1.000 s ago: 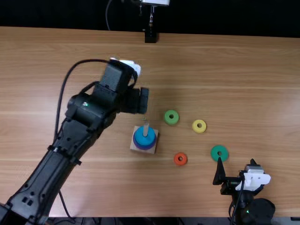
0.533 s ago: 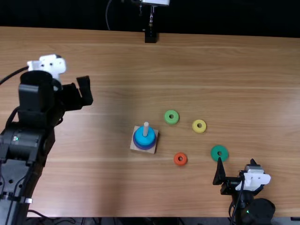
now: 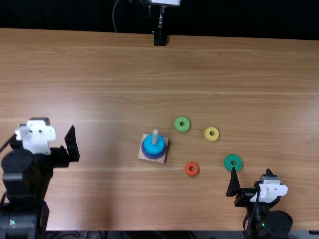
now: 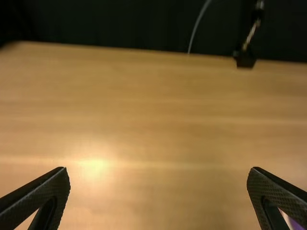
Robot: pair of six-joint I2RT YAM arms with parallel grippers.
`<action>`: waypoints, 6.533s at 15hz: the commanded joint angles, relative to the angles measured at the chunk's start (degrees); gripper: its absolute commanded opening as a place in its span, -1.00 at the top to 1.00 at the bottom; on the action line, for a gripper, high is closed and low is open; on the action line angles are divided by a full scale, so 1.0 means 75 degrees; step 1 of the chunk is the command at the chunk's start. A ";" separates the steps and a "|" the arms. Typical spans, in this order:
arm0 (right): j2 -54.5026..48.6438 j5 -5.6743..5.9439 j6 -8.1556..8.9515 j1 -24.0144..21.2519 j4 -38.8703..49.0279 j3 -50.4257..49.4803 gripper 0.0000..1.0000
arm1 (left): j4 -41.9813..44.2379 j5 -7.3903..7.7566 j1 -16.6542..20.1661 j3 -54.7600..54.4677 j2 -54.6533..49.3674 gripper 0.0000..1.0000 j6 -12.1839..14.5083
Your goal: Build the Hanoi tower: stack the rings onto the peg from bottom to top in this color order: purple, dark blue, light blue, dark green, light green, yellow, orange.
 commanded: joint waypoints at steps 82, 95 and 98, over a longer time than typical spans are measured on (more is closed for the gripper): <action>1.1750 -0.0168 -0.0517 -0.0114 -0.2103 0.6249 -1.00 | -0.1291 -0.0476 -0.0829 -0.4944 -0.5731 -1.00 0.0227; 1.1891 -0.0224 -0.0461 -0.0114 -0.1991 0.5405 -1.00 | -0.1291 -0.0476 -0.0829 -0.4944 -0.5731 -1.00 0.0241; 1.1902 -0.0224 -0.0419 -0.0114 -0.1977 0.5452 -1.00 | -0.1291 -0.0476 -0.0829 -0.4944 -0.5731 -1.00 0.0227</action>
